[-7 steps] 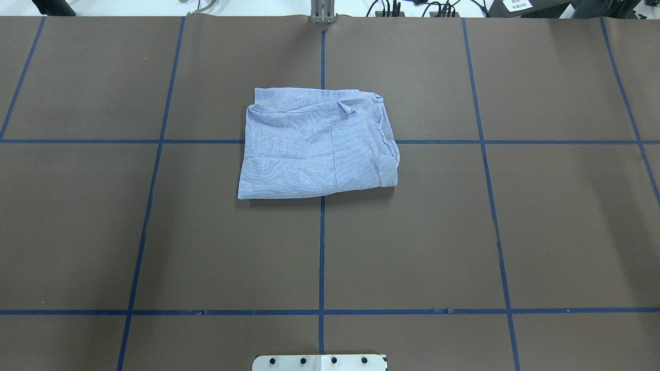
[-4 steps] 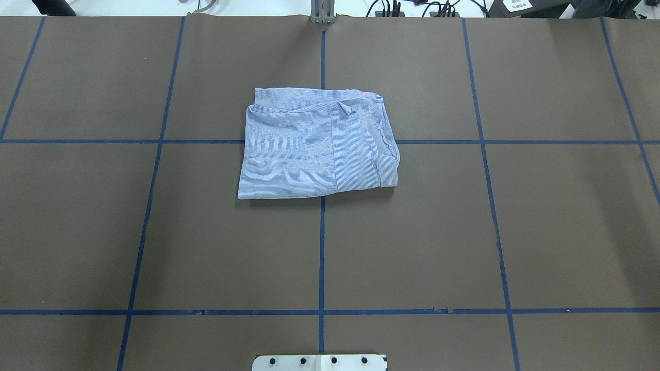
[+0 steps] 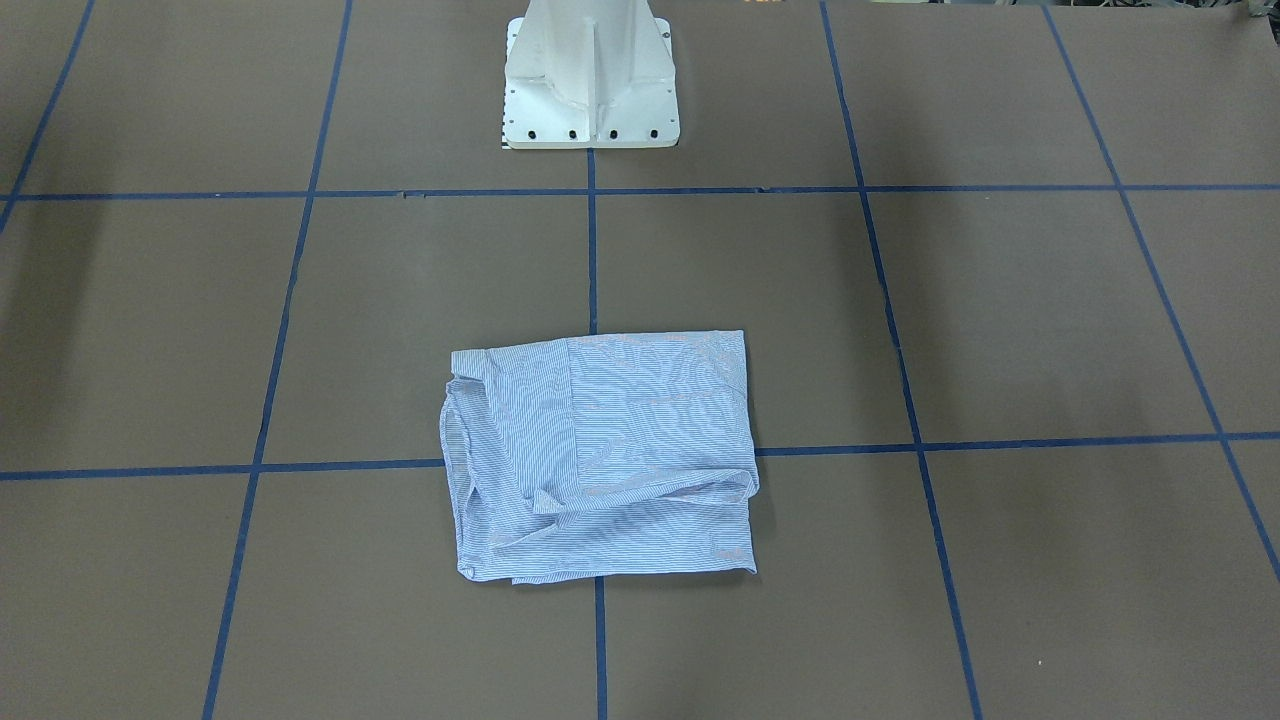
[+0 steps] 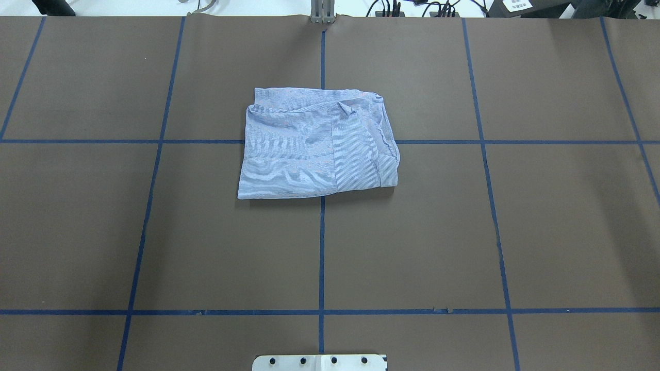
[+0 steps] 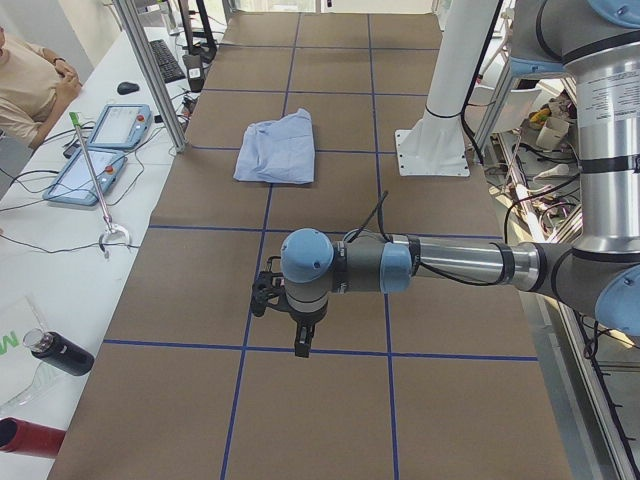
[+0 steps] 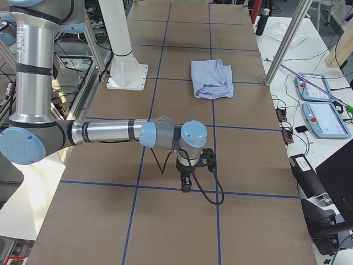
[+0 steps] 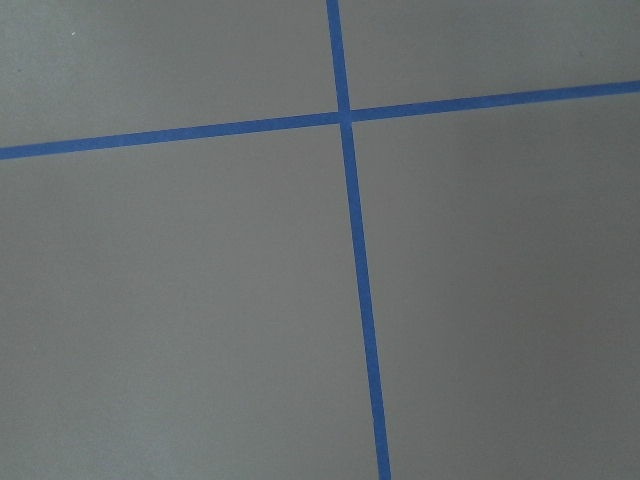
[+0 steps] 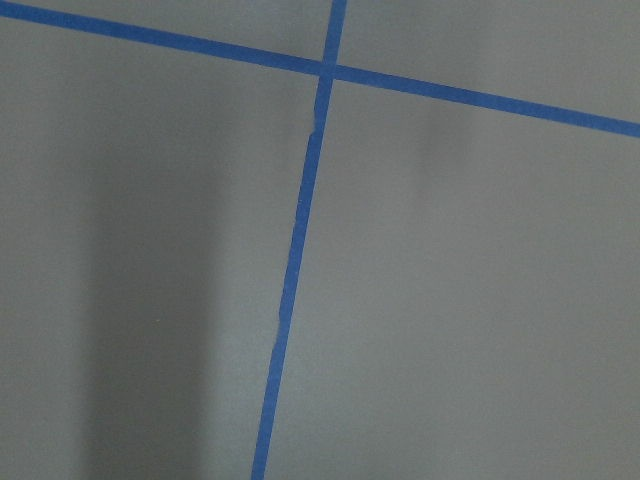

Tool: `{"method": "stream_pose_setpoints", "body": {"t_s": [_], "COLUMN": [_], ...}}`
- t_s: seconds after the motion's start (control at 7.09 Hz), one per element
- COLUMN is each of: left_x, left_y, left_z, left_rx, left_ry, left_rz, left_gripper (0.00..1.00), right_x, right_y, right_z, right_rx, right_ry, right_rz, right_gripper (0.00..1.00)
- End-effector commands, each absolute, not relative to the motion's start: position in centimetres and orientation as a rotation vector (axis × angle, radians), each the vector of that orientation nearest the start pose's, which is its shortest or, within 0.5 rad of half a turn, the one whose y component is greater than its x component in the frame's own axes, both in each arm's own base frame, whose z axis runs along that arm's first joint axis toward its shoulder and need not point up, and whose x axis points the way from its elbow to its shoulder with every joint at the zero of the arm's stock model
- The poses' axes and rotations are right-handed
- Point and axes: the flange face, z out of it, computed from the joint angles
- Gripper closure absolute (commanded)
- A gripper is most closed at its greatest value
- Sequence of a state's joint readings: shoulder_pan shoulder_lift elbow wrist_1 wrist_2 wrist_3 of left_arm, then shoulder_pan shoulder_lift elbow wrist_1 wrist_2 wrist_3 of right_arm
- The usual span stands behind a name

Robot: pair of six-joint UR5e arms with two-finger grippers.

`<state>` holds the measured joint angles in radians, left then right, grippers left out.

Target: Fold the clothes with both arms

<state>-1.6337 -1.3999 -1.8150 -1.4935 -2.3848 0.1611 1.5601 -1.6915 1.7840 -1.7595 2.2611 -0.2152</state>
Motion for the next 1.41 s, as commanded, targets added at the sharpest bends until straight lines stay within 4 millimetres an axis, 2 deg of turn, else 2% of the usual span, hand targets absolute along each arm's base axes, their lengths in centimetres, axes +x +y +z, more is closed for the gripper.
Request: {"method": "stream_pose_setpoints", "body": {"t_s": [0.0, 1.27], "left_x": [-8.70, -8.74], "left_y": [-41.35, -41.83], "left_z": [62.01, 61.47], "left_rx": [0.091, 0.134], "left_ry": [0.810, 0.803], "left_rz": [0.093, 0.111], "left_gripper": [0.00, 0.00], "right_x": [6.53, 6.56], "right_y": [-42.95, -42.73], "right_z": [63.64, 63.86], "right_rx": [-0.026, -0.032], "right_ry": [-0.697, -0.693], "right_rz": [-0.183, -0.179], "right_gripper": [0.00, 0.00]}}
